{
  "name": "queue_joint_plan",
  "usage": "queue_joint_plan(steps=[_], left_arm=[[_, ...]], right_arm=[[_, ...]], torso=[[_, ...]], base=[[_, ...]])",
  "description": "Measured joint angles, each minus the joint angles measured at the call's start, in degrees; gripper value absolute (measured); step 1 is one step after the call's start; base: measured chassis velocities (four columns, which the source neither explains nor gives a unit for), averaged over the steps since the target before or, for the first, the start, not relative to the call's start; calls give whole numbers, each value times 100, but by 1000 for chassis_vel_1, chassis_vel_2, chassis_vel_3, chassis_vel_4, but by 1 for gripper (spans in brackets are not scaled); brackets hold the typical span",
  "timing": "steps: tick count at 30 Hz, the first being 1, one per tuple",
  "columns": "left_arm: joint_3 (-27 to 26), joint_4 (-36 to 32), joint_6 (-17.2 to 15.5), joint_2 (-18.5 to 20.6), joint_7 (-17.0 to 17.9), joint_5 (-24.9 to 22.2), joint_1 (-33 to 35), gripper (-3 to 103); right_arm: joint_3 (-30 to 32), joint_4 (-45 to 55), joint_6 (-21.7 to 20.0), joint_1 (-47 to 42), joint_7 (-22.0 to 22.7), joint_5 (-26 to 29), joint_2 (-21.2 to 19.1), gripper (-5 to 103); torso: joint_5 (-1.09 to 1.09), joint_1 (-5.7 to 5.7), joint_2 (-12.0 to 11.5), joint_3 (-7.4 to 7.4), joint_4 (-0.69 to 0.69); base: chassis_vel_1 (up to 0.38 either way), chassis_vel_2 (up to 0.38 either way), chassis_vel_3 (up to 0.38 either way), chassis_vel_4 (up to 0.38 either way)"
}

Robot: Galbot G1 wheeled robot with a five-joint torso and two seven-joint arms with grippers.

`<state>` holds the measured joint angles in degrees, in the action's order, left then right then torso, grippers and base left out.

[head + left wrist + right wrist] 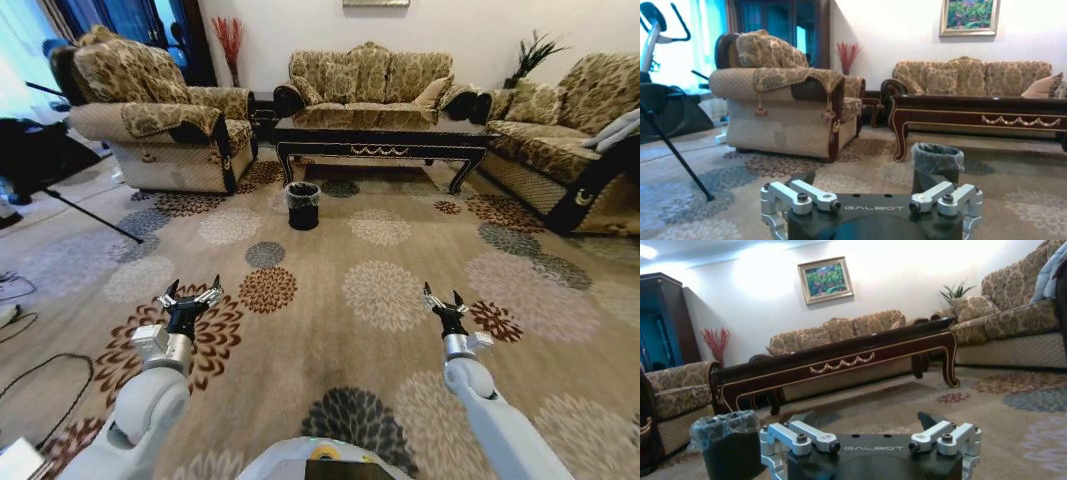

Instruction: Move to the front of the table and pick up the trash from the floor, then place it into the trash bin.

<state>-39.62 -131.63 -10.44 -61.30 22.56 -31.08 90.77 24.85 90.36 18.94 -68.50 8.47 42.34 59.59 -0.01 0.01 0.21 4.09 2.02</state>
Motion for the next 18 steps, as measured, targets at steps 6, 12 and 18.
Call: queue_joint_plan(steps=[6, 12, 18], left_arm=[[-177, 30, 195, -7, -357, 11, 88, 100], [-377, -12, 326, 25, -660, -70, 129, 100], [-476, -118, 331, 47, -690, -116, 205, 100]], right_arm=[[10, 22, 19, -50, -11, -18, -10, 100], [20, 66, 28, -67, -15, -19, -20, 100], [16, 86, 31, -70, -16, -27, -18, 100]], torso=[[1, 0, 30, 20, 5], [0, 16, 122, 92, 6], [1, 16, 190, 160, 4]], base=[[-8, 16, 16, -2], [9, -22, -20, 20], [0, 0, 0, 0]])
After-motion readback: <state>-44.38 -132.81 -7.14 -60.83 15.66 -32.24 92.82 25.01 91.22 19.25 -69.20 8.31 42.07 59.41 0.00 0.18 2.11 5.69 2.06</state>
